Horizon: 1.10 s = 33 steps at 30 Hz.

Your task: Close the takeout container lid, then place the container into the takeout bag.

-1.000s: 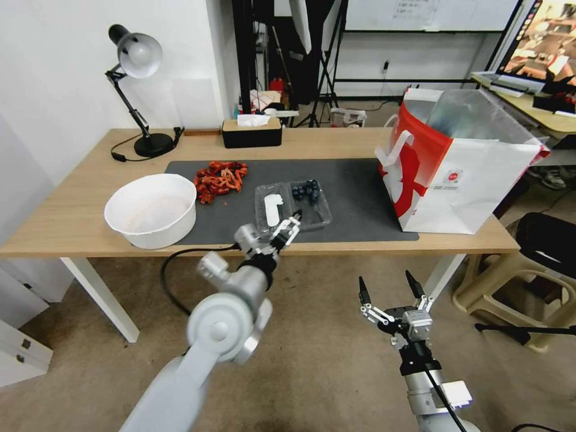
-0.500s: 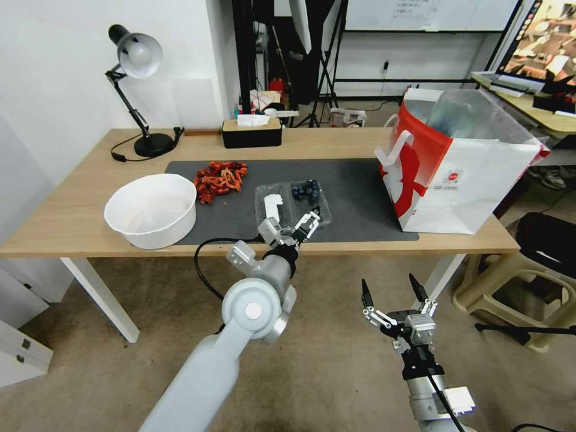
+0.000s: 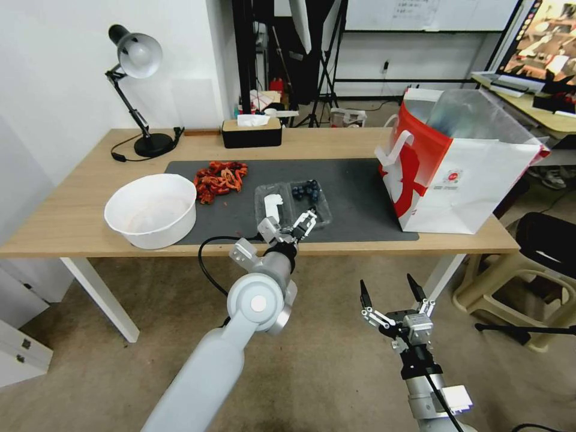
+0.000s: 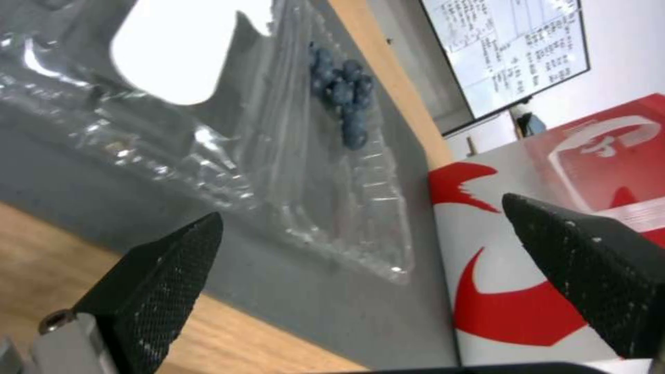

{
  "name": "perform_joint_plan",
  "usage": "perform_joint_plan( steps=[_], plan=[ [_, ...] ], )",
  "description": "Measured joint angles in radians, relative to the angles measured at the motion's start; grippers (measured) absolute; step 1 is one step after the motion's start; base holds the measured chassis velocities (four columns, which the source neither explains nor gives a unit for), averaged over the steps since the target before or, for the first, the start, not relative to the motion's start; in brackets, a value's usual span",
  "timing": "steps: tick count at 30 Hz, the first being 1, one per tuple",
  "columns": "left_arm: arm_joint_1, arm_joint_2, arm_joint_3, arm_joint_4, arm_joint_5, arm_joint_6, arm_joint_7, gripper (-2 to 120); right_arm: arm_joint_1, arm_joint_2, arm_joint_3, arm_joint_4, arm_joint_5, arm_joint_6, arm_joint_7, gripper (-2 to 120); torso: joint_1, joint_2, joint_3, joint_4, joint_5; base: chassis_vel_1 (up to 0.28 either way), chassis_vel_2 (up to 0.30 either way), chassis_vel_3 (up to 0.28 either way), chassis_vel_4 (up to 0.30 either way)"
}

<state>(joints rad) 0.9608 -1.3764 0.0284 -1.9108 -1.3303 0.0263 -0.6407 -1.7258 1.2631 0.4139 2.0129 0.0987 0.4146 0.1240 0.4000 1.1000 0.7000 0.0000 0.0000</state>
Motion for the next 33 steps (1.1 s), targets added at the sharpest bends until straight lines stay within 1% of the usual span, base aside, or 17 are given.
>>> perform_joint_plan(
  steps=[8,19,28,33],
  plan=[
    [0.001,0.003,-0.001,0.01,0.006,-0.002,0.001,100,0.006,-0.005,-0.002,-0.005,0.0,0.001,0.0,100,0.0,0.0,0.0,0.0,0.0001,0.0,0.0,0.0,0.0],
    [-0.009,-0.012,-0.005,0.033,0.013,-0.013,-0.004,100,0.005,-0.009,0.0,-0.007,0.003,0.004,-0.001,100,0.0,0.0,0.0,0.0,0.0001,0.0,0.0,0.0,0.0],
    [-0.014,-0.023,-0.02,0.043,0.013,-0.027,-0.006,100,-0.001,-0.003,-0.002,-0.019,-0.001,0.013,-0.003,100,0.0,0.0,0.0,0.0,0.0,0.0,0.0,0.0,0.0],
    [-0.014,-0.026,-0.025,0.044,0.013,-0.049,-0.002,100,-0.002,-0.002,-0.003,-0.018,-0.004,0.013,-0.004,100,0.0,0.0,0.0,0.0,0.0001,0.0,0.0,0.0,0.0]
  ],
)
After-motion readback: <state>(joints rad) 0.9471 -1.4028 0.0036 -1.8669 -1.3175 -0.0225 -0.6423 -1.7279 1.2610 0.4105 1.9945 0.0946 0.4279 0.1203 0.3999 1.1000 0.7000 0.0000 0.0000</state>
